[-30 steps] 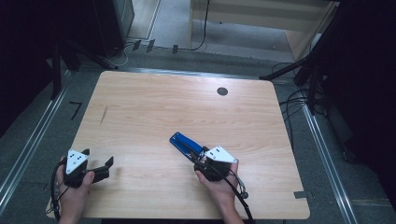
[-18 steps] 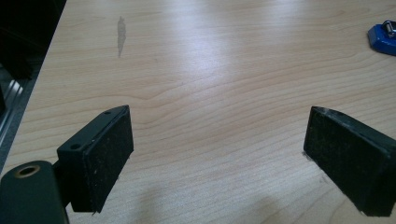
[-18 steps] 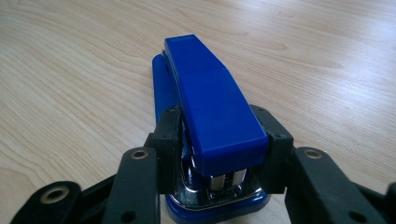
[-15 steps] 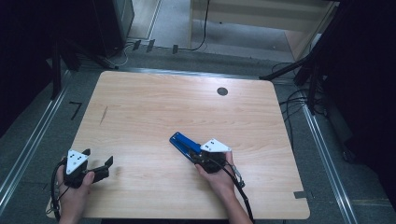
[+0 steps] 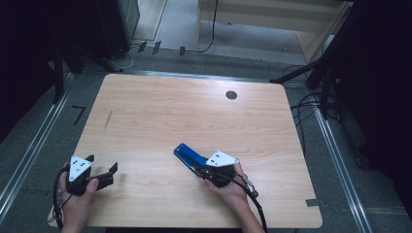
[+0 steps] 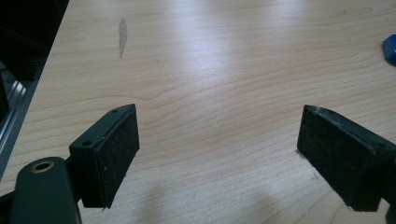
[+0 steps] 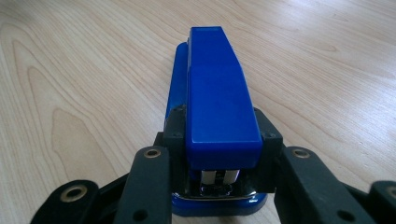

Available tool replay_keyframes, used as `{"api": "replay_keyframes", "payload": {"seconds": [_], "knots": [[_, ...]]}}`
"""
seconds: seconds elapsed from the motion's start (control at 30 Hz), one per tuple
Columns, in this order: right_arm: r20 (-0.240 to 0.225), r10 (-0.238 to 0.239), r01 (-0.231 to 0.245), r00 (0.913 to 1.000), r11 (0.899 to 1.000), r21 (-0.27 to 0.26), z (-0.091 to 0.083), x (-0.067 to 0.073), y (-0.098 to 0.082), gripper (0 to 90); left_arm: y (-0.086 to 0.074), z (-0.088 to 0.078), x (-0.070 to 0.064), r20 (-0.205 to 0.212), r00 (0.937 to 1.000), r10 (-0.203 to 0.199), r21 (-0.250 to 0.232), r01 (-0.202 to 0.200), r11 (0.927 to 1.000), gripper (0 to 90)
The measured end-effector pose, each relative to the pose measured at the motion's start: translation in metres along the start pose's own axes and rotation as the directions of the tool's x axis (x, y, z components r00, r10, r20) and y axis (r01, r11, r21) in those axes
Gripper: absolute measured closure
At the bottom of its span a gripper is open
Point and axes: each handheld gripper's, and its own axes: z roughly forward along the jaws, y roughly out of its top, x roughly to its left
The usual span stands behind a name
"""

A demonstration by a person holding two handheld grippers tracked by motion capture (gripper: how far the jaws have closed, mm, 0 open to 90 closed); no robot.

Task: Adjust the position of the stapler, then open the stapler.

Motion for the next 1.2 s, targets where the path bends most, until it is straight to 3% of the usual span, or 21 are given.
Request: {"api": "replay_keyframes", "payload": {"seconds": [0.07,0.1,0.13,0.2,0.27,0.57,0.67,0.87,0.97,1.03,1.07,1.2], "knots": [[0.006,0.021,-0.021,0.9998,1.000,-0.017,0.000,0.000,-0.001,66.6,0.000,0.000,0.000,-0.001,1.0000,0.001,0.000,-0.001,1.0000,13.1],[0.012,0.019,-0.019,0.9997,0.999,-0.031,0.000,0.001,-0.002,59.6,0.000,0.000,0.000,-0.001,1.0000,0.002,0.001,-0.002,1.0000,13.1],[0.012,0.019,-0.019,0.9997,0.999,-0.031,0.000,0.001,-0.002,59.6,0.000,0.000,0.000,0.000,1.0000,0.002,-0.001,-0.002,1.0000,13.1],[0.001,0.036,-0.036,0.9994,0.998,-0.046,-0.004,0.002,0.000,45.8,0.000,0.000,0.000,0.000,1.0000,0.001,-0.001,-0.001,1.0000,13.1],[0.008,0.038,-0.038,0.9992,0.998,-0.059,-0.010,0.003,0.002,40.8,0.000,0.000,0.000,0.000,1.0000,0.002,0.000,-0.002,1.0000,13.1],[-0.003,0.076,-0.076,0.9971,0.993,-0.086,-0.036,-0.001,0.001,39.8,0.000,-0.001,0.000,0.003,1.0000,-0.007,-0.008,0.007,0.9999,13.5],[-0.011,0.109,-0.110,0.9939,0.989,-0.101,-0.043,-0.002,-0.003,39.6,-0.001,-0.002,0.001,0.014,0.9999,-0.004,-0.015,0.004,0.9999,14.3],[0.006,0.144,-0.143,0.9895,0.982,-0.124,-0.054,-0.004,-0.009,41.7,0.001,-0.004,0.001,0.030,0.9995,-0.011,-0.030,0.012,0.9995,15.3],[0.027,0.157,-0.152,0.9873,0.980,-0.131,-0.060,-0.003,-0.013,44.1,0.003,-0.003,0.001,0.061,0.9981,-0.011,-0.018,0.012,0.9998,15.7],[0.027,0.161,-0.156,0.9866,0.979,-0.130,-0.061,-0.003,-0.015,45.5,0.006,-0.004,-0.001,0.116,0.9921,-0.048,-0.031,0.052,0.9982,17.4],[0.027,0.161,-0.156,0.9866,0.979,-0.130,-0.061,-0.003,-0.015,45.5,0.008,-0.004,-0.004,0.120,0.9917,-0.046,-0.039,0.051,0.9979,17.4],[0.029,0.169,-0.164,0.9853,0.979,-0.121,-0.059,-0.003,-0.018,48.3,0.016,-0.003,-0.023,0.156,0.9874,-0.028,-0.061,0.038,0.9974,35.4]]}}
